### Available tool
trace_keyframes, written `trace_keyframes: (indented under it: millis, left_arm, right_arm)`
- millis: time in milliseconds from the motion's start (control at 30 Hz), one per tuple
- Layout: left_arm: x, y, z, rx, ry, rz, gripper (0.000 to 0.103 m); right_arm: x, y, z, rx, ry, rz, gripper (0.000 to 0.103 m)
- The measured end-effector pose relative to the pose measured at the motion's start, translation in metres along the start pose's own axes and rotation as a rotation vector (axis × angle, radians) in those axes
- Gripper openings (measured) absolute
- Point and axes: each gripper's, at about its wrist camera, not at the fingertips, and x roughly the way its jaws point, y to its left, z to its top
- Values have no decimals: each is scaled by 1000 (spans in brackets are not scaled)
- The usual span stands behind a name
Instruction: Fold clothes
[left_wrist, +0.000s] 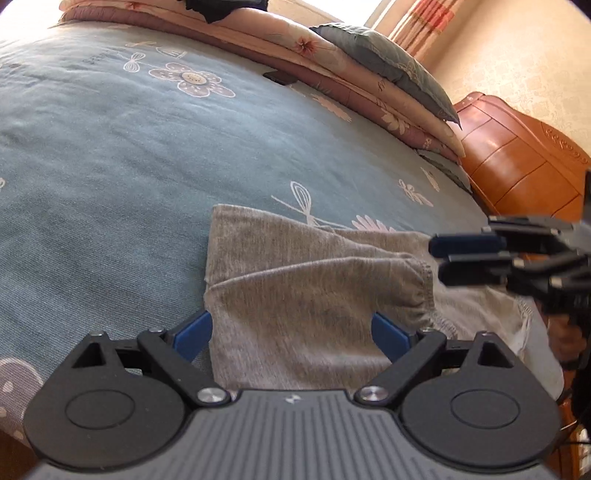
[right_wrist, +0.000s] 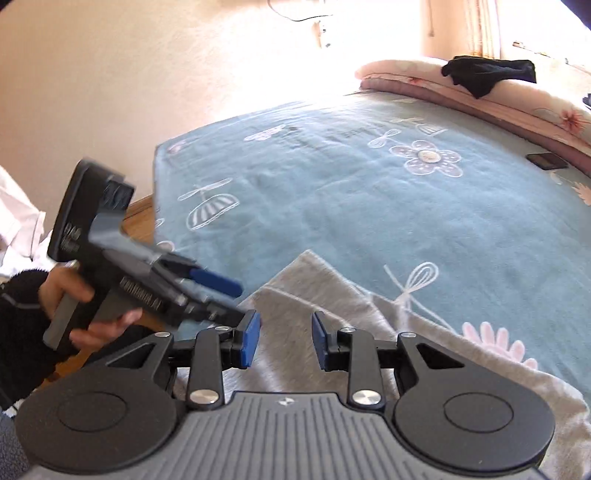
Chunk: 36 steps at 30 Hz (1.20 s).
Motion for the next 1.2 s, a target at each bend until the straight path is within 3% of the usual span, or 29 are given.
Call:
trace_keyframes:
  millis: [67,167,267,333,400,433,467,533,567,667,833,933,1000,1067,1200]
  left_arm:
    - [-4,-18,-14,135,24,5,93]
    - [-16,-43,-34,416,10,87,93]
    - [-33,-51,-47,658,4,123,93]
    - [-45,-51,-52,740,-13,144,91]
    - [-52,-47,-50,745,-23,110,77]
    - [-52,-45,-47,729,-10,76,61]
    - [-51,-44,-43,720,0,50,55]
    - [-46,-45,-39,731,6,30,53]
    - [-40,-47,-40,755,26,33,43]
    - [-25,-51,-51,854,97,48,31]
    - [-25,-44,-54,768,192,-42,10]
    - [-30,-44,-60,738,244,-118,10]
    - [-39,-43,-61,747,229,-125,10]
    - [-52,-34,-53,726,184,-108,19]
    - [-75,4,-20,639,84,16,19]
  right_arm:
    - [2,-10,11,29,-8,2,36]
    - [22,-15,28,32,15,-10,36]
    - [44,-10,35,14,34,0,36]
    - [57,-3,32,2,40,22,36]
    - [65,2,27,0,39,45,36]
    - [69,3,25,7,42,58,36]
    - [72,3,23,18,48,70,36]
    - [77,1,20,44,59,93,36]
    - [78,2,19,57,64,106,36]
    - [80,11,15,36,84,122,36]
    - [84,22,9,2,109,127,36]
    - [90,26,7,-1,127,136,36]
    - [93,34,5,-33,139,137,36]
    - [93,46,3,-95,152,132,36]
    - [90,71,-8,-269,203,110,36]
